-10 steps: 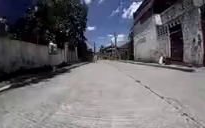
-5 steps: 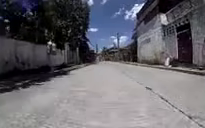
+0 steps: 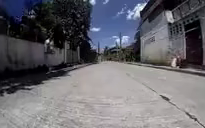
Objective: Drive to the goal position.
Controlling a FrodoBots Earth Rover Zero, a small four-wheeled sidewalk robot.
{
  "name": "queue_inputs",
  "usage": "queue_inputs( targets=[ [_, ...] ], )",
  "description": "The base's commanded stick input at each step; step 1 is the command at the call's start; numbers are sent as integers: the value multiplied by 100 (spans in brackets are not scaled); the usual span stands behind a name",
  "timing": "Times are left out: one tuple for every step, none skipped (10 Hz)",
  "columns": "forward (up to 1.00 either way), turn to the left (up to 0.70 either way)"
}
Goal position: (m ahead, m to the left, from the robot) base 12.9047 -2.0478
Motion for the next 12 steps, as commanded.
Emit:
queue_inputs(
  targets=[
    [100, 0],
    [100, 0],
    [100, 0],
    [100, 0],
    [100, 0],
    [100, 0],
    [100, 0],
    [100, 0],
    [100, 0],
    [100, 0],
    [100, 0],
    [100, 0]
  ],
)
